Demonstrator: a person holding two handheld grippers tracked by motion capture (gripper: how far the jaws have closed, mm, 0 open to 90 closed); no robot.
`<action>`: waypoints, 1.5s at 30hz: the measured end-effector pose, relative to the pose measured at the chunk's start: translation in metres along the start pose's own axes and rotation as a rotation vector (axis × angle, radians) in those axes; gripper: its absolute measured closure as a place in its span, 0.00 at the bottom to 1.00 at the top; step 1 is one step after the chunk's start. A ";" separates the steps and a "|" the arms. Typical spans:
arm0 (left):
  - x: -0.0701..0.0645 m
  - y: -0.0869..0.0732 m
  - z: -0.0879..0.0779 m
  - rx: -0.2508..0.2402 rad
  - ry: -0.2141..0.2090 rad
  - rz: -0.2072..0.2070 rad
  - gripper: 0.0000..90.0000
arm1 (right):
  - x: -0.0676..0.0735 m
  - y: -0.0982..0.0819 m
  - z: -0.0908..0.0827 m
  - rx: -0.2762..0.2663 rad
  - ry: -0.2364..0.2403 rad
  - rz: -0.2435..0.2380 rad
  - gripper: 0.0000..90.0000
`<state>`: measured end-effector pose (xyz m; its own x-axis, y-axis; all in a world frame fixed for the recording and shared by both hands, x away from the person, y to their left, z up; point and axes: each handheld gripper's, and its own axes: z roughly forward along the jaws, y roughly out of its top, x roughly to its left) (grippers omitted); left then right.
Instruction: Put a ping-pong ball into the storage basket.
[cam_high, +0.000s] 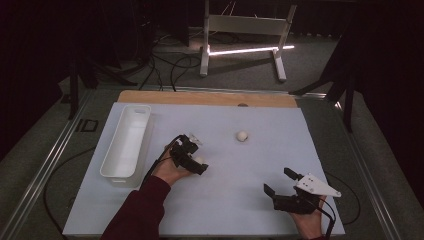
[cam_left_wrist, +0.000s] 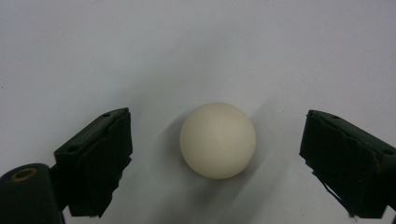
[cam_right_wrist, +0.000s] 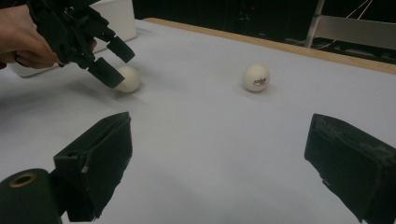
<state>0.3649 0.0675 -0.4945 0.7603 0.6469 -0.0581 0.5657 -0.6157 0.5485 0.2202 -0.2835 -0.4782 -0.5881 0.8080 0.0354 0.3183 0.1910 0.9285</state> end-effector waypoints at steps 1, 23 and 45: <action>0.000 0.000 0.000 0.002 -0.004 0.001 0.14 | 0.000 0.000 0.000 0.000 0.000 0.000 0.08; 0.002 -0.001 0.005 0.034 -0.026 0.020 0.42 | 0.000 0.001 -0.001 -0.006 -0.003 -0.002 0.08; 0.003 -0.001 0.007 0.058 -0.049 0.025 0.57 | 0.001 0.000 0.000 -0.002 0.002 -0.001 0.08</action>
<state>0.3688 0.0666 -0.5013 0.7884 0.6092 -0.0861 0.5628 -0.6576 0.5008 0.2199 -0.2824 -0.4782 -0.5894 0.8070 0.0354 0.3165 0.1904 0.9293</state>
